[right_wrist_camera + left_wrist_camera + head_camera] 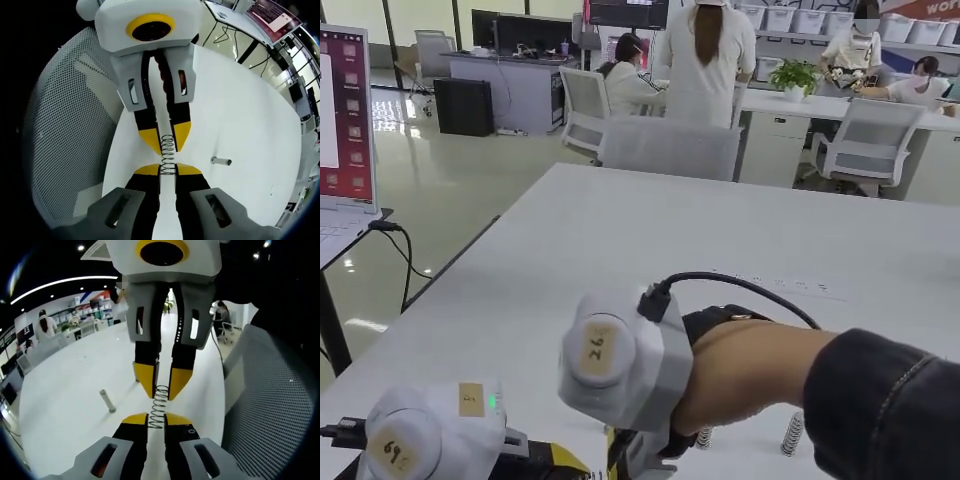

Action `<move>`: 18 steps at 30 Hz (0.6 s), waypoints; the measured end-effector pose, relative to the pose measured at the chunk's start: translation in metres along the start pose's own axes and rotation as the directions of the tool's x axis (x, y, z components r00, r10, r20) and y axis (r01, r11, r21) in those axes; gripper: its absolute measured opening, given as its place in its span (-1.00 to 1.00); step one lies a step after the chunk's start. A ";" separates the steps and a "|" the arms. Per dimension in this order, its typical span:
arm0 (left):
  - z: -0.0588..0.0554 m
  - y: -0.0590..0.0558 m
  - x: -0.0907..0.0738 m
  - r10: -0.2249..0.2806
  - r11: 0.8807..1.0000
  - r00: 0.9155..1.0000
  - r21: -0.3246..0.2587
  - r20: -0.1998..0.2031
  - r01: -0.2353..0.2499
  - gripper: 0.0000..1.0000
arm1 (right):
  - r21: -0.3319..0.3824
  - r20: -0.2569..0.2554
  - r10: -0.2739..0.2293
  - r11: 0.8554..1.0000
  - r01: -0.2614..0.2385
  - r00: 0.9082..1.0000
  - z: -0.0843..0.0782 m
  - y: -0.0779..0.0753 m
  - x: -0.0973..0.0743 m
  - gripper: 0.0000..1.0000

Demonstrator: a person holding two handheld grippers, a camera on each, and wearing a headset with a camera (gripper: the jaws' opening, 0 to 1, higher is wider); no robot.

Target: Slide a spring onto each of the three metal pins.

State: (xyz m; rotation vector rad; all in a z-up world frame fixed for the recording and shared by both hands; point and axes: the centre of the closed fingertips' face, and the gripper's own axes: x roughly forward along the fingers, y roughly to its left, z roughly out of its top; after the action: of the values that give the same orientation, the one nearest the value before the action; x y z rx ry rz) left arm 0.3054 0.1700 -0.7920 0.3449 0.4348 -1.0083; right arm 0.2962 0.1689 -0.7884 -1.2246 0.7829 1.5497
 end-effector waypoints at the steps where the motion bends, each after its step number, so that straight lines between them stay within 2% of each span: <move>1: 0.000 0.000 0.000 0.000 1.000 1.000 0.000 -0.001 0.000 -0.92 | -0.001 0.001 -0.001 1.000 0.001 1.000 0.001 0.000 -0.001 -0.85; 18: -0.001 0.001 0.001 0.001 1.000 1.000 0.009 0.000 -0.001 -0.93 | -0.022 0.034 -0.028 0.999 0.029 0.999 0.017 -0.002 -0.011 -0.85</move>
State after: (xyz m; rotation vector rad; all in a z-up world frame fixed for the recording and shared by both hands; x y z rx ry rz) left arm 0.3068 0.1704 -0.7927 0.3527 0.4300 -1.0092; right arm 0.2922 0.1819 -0.7729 -1.2180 0.7249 1.5559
